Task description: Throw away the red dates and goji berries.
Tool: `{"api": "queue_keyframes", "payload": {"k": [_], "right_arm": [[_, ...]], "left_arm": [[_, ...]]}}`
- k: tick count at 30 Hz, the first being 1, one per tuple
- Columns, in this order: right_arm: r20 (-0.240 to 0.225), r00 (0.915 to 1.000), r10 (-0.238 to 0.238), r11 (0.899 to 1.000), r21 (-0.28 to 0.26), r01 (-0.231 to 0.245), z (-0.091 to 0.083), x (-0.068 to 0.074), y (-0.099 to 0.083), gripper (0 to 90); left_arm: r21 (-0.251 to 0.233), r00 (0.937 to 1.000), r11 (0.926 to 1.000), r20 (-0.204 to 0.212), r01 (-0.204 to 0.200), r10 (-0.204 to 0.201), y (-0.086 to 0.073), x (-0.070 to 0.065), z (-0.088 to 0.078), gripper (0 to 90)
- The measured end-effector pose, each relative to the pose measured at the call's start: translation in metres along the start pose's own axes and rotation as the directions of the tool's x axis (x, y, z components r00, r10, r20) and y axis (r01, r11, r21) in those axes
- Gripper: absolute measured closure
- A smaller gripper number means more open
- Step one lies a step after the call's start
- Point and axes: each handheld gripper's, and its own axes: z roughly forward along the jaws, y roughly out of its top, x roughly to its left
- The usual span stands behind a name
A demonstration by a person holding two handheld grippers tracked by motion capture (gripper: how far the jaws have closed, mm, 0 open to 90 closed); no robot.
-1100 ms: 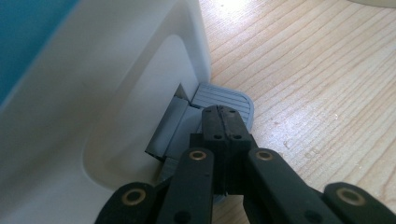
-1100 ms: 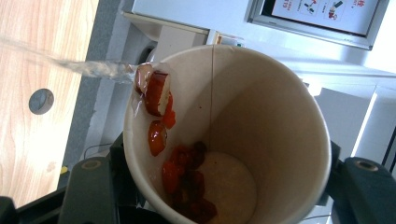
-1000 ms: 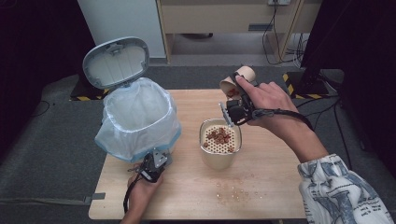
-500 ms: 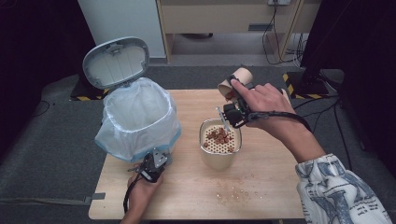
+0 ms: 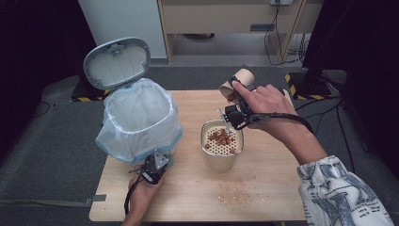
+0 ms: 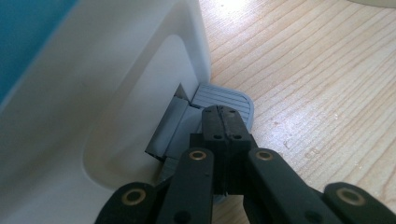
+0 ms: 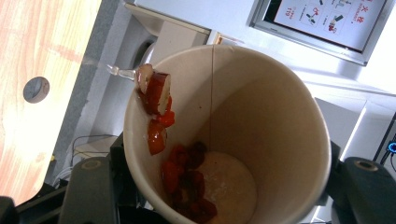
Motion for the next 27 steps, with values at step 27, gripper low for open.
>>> {"api": "queue_keyframes", "payload": {"k": [27], "right_arm": [[-0.07,0.9941,-0.083,0.997,-0.014,0.082,0.008,0.024,0.012,34.9]], "left_arm": [[0.001,1.0,1.0,0.001,0.004,-0.004,0.0,0.0,0.0,89.7]]}}
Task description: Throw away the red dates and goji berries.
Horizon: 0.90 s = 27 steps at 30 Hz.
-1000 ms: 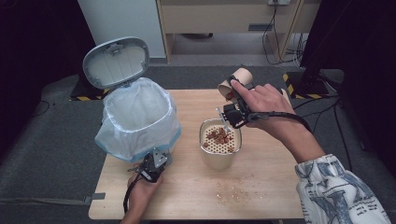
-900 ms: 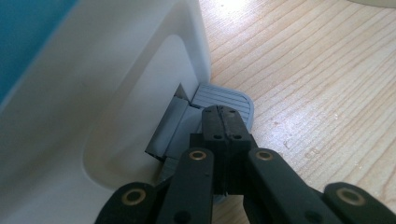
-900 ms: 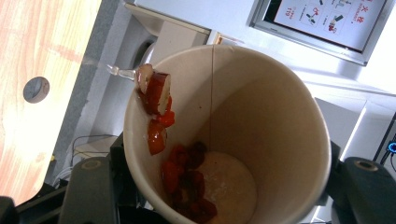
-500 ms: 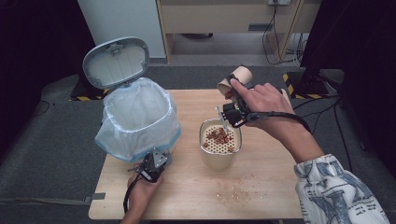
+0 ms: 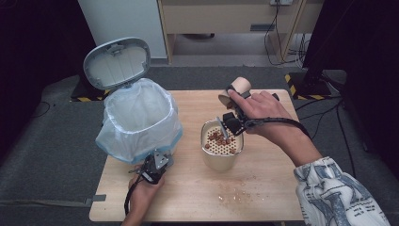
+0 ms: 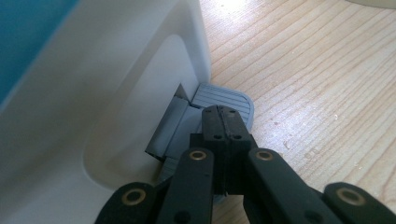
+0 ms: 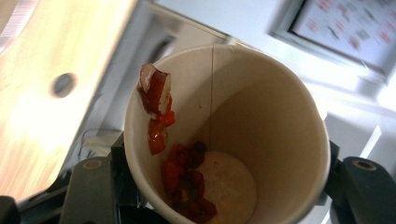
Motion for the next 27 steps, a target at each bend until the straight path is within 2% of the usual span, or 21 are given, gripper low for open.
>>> {"api": "queue_keyframes", "payload": {"k": [1,2,4,5,6,8,9,11,12,13,14,16,19,27], "right_arm": [[-0.011,0.9993,-0.036,0.999,-0.009,0.036,0.001,0.003,0.003,35.0],[-0.009,0.9995,-0.028,1.0,-0.007,0.028,0.001,0.004,0.003,34.9],[0.027,0.9975,0.066,0.998,-0.001,-0.066,0.001,-0.001,-0.002,35.3],[0.019,0.9981,0.058,0.998,0.003,-0.059,0.003,0.001,-0.002,35.6],[-0.012,0.9996,0.026,1.0,-0.002,-0.026,0.004,0.007,0.002,35.7],[-0.041,0.9988,-0.027,1.0,-0.013,0.026,0.007,0.018,0.008,35.7],[-0.037,0.9993,-0.009,1.0,-0.01,0.009,0.007,0.019,0.008,35.8],[-0.011,0.9975,0.069,0.998,-0.002,-0.069,0.008,0.014,0.002,35.9],[-0.031,0.9978,0.059,0.998,-0.002,-0.059,0.009,0.016,0.003,35.8],[-0.049,0.9986,0.017,1.0,-0.005,-0.017,0.01,0.019,0.005,35.8],[-0.065,0.9978,0.014,1.0,-0.004,-0.014,0.01,0.023,0.007,35.8],[-0.064,0.9975,0.031,0.999,-0.018,-0.032,0.01,0.024,0.007,35.7],[-0.058,0.9939,0.094,0.995,-0.018,-0.095,0.01,0.021,0.003,35.6],[-0.058,0.9895,0.132,0.991,-0.015,-0.133,0.008,0.014,-0.004,35.4]], "left_arm": [[0.0,1.0,1.0,0.001,0.001,-0.001,0.0,0.0,0.0,89.7],[-0.002,1.0,1.0,0.001,0.001,-0.001,0.0,0.0,0.0,89.7],[-0.002,1.0,1.0,0.002,0.002,-0.002,0.0,0.0,0.0,89.7],[-0.001,1.0,1.0,0.001,-0.001,0.001,0.0,0.0,0.0,89.7],[-0.002,1.0,1.0,0.001,0.0,0.001,0.0,0.0,0.0,89.7],[-0.003,1.0,1.0,0.004,0.004,-0.004,0.0,0.0,0.0,89.7],[-0.002,1.0,1.0,0.005,0.004,-0.004,0.0,0.0,0.0,89.7],[-0.002,1.0,1.0,0.004,0.003,-0.003,0.0,0.0,0.0,89.7],[-0.002,1.0,1.0,0.002,0.002,-0.002,0.0,0.0,0.0,89.7],[-0.002,1.0,1.0,0.002,0.003,-0.003,0.0,0.0,0.0,89.7],[-0.002,1.0,1.0,0.004,0.005,-0.005,0.0,0.0,0.0,89.7],[-0.002,1.0,1.0,0.003,0.004,-0.004,0.0,0.0,0.0,89.7],[-0.002,1.0,1.0,0.002,0.004,-0.004,0.0,0.0,0.0,89.7],[-0.003,1.0,1.0,0.003,0.002,-0.002,0.0,0.0,0.0,89.7]]}}
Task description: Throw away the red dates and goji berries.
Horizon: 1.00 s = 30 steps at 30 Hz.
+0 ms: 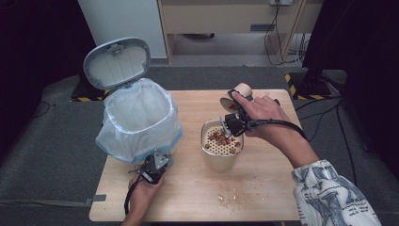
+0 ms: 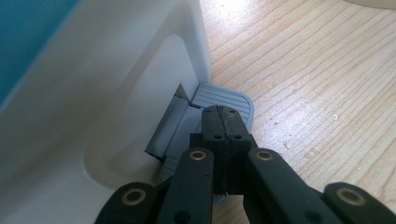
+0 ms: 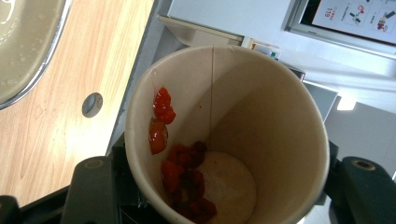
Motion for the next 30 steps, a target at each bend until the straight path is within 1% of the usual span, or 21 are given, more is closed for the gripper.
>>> {"api": "queue_keyframes", "payload": {"k": [1,2,4,5,6,8,10,11,15,19,20,22,23,25,29,30], "right_arm": [[0.007,0.9999,0.015,1.0,-0.011,-0.015,0.001,0.0,-0.001,35.4],[0.001,0.9997,0.023,1.0,0.0,-0.023,-0.001,-0.001,-0.002,35.4],[0.006,0.9995,0.032,0.999,-0.009,-0.032,0.0,-0.003,-0.004,35.3],[0.003,0.9991,0.043,0.999,-0.005,-0.043,0.0,-0.003,-0.005,35.3],[0.006,0.9981,0.061,0.998,-0.012,-0.06,0.0,-0.004,-0.006,35.3],[-0.001,0.9968,0.081,0.997,-0.014,-0.081,-0.001,-0.006,-0.009,35.3],[0.001,0.9938,0.112,0.994,-0.02,-0.112,-0.002,-0.008,-0.012,35.2],[0.001,0.9933,0.115,0.993,-0.024,-0.115,-0.002,-0.01,-0.013,35.2],[0.003,0.9864,0.164,0.986,-0.031,-0.164,-0.005,-0.016,-0.019,35.2],[0.005,0.9765,0.215,0.976,-0.041,-0.215,-0.007,-0.021,-0.027,35.1],[0.001,0.9705,0.241,0.969,-0.048,-0.241,-0.007,-0.022,-0.029,35.1],[-0.003,0.9623,0.272,0.961,-0.054,-0.272,-0.008,-0.024,-0.032,35.0],[-0.01,0.9561,0.293,0.954,-0.059,-0.293,-0.008,-0.025,-0.033,35.0],[-0.019,0.9419,0.335,0.939,-0.068,-0.336,-0.008,-0.027,-0.038,35.0],[-0.036,0.9167,0.398,0.913,-0.078,-0.4,-0.009,-0.029,-0.048,35.0],[-0.042,0.9061,0.421,0.902,-0.082,-0.423,-0.009,-0.03,-0.052,35.0]], "left_arm": [[0.0,1.0,1.0,0.0,0.0,0.0,0.0,0.0,0.0,89.7],[0.0,1.0,1.0,0.0,0.001,-0.001,0.0,0.0,0.0,89.6],[0.0,1.0,1.0,-0.001,-0.001,0.001,0.0,0.0,0.0,89.6],[0.0,1.0,1.0,0.0,0.001,-0.001,0.0,0.0,0.0,89.7],[0.0,1.0,1.0,0.0,0.001,-0.001,0.0,0.0,0.0,89.7],[0.0,1.0,1.0,-0.001,0.001,-0.001,0.0,0.0,0.0,89.7],[0.0,1.0,1.0,0.0,0.001,-0.001,0.0,0.0,0.0,89.7],[0.0,1.0,1.0,0.0,0.001,-0.001,0.0,0.0,0.0,89.7],[0.0,1.0,1.0,-0.001,0.0,0.0,0.0,0.0,0.0,89.7],[0.0,1.0,1.0,0.0,0.002,-0.002,0.0,0.0,0.0,89.6],[0.0,1.0,1.0,0.0,0.001,-0.001,0.0,0.0,0.0,89.7],[0.0,1.0,1.0,0.001,0.002,-0.002,0.0,0.0,0.0,89.7],[0.0,1.0,1.0,0.001,0.001,-0.001,0.0,0.0,0.0,89.7],[-0.002,1.0,1.0,0.001,0.002,-0.002,0.0,0.0,0.0,89.7],[-0.002,1.0,1.0,0.001,0.001,-0.001,0.0,0.0,0.0,89.6],[-0.002,1.0,1.0,0.001,0.001,-0.001,0.0,0.0,0.0,89.7]]}}
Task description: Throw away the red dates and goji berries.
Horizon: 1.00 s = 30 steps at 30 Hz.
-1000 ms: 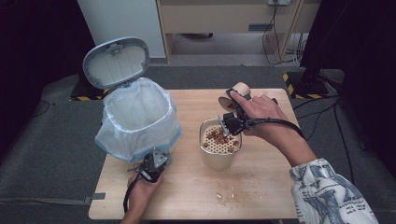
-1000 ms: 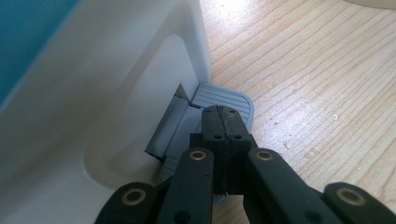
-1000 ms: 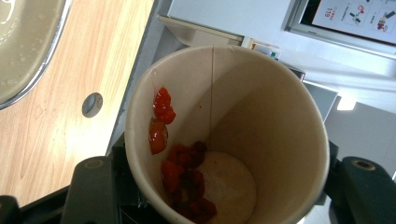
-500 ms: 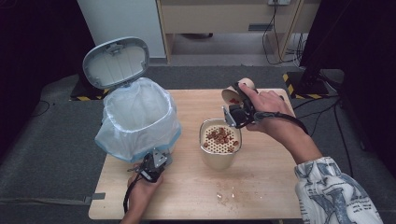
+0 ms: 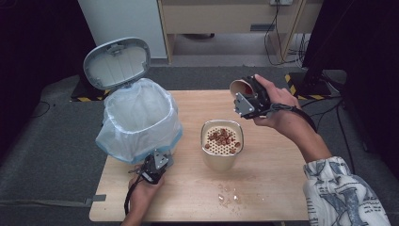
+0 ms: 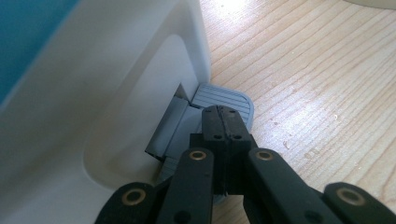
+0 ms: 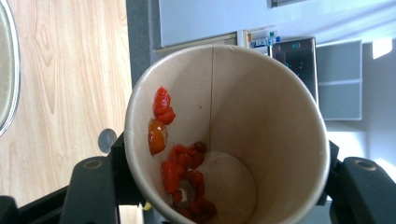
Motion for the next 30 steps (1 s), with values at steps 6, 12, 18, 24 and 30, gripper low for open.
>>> {"api": "queue_keyframes", "payload": {"k": [6,12,18,24,30], "right_arm": [[-0.033,0.9902,0.135,0.99,-0.032,-0.137,-0.004,-0.011,-0.018,35.0],[-0.099,0.9501,0.296,0.95,-0.073,-0.303,-0.007,-0.019,-0.042,34.8],[-0.156,0.8931,0.422,0.893,-0.096,-0.439,-0.009,-0.02,-0.064,34.8],[-0.198,0.8504,0.488,0.855,-0.09,-0.511,-0.01,-0.019,-0.079,34.8],[-0.239,0.7845,0.572,0.789,-0.101,-0.606,-0.014,-0.022,-0.093,34.5]], "left_arm": [[-0.002,1.0,1.0,0.001,0.003,-0.003,0.0,0.0,0.0,89.7],[-0.001,1.0,1.0,0.001,0.003,-0.003,0.0,0.0,0.0,89.7],[-0.002,1.0,1.0,0.002,0.007,-0.007,0.0,0.0,0.0,89.7],[0.002,1.0,1.0,0.002,0.004,-0.004,0.0,0.0,0.0,89.7],[0.002,1.0,1.0,0.002,0.003,-0.003,0.0,0.0,0.0,89.7]]}}
